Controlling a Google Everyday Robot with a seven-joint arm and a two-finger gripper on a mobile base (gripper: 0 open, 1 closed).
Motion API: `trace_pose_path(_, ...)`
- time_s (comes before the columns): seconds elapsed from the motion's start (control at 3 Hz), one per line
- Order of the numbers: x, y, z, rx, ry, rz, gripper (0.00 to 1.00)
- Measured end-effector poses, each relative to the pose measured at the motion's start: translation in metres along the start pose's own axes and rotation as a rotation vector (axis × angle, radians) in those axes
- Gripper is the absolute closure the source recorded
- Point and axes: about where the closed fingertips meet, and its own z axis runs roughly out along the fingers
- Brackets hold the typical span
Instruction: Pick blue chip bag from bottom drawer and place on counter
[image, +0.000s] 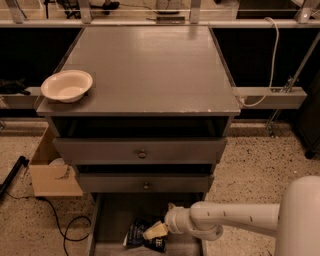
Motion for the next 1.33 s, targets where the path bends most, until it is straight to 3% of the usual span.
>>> trace_pose_path(0.33, 0.001, 0.0, -0.001, 0.0, -0.001, 0.001, 0.0)
trace_pose_path(0.67, 0.002, -0.007, 0.019, 0.009, 0.027, 0.013, 0.0)
trace_pose_path(1.0, 0.033, -0.048, 0.072, 0.026, 0.101, 0.082, 0.0)
trace_pose_path(1.33, 0.032, -0.048, 0.072, 0.026, 0.101, 0.081, 0.0)
